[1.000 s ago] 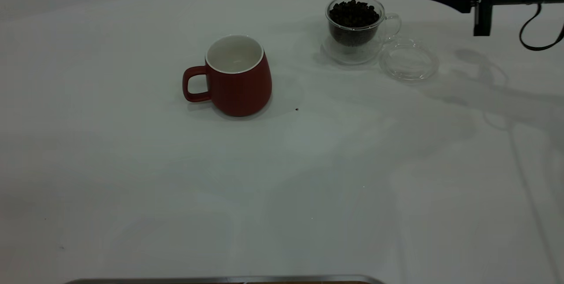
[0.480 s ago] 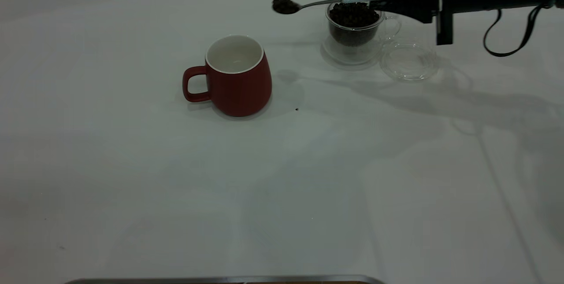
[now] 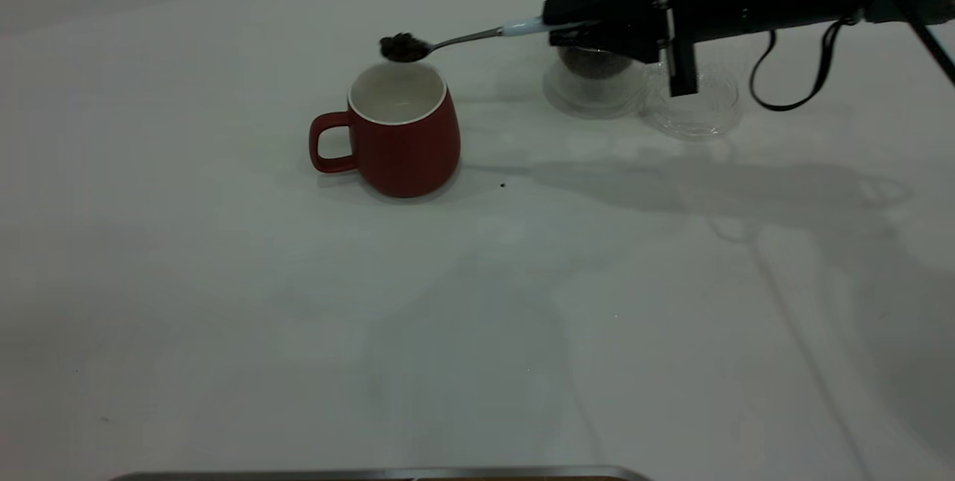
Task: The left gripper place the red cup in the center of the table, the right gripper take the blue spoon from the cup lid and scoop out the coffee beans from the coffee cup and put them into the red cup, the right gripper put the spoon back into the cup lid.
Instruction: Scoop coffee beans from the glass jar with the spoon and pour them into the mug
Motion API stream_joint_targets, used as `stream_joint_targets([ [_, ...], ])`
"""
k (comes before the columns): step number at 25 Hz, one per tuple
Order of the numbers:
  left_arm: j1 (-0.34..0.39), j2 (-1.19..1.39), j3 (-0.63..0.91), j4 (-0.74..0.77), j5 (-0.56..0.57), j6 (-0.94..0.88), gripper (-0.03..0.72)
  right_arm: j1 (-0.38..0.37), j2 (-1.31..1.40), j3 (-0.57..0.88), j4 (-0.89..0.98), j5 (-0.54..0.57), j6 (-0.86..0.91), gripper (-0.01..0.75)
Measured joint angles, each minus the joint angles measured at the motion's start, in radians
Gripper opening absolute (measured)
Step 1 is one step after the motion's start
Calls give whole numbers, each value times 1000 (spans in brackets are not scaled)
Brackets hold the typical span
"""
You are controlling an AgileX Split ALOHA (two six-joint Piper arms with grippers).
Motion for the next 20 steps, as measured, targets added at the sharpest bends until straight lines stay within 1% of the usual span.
stream_joint_targets([
  [5,0,0,0,0,0,0,537,35,0,0,37,-60,-7,116],
  [16,0,0,0,0,0,0,537,64,0,0,49,-177,-29,116],
  [20,0,0,0,0,0,0,537,64,0,0,50,-189,-52,116],
])
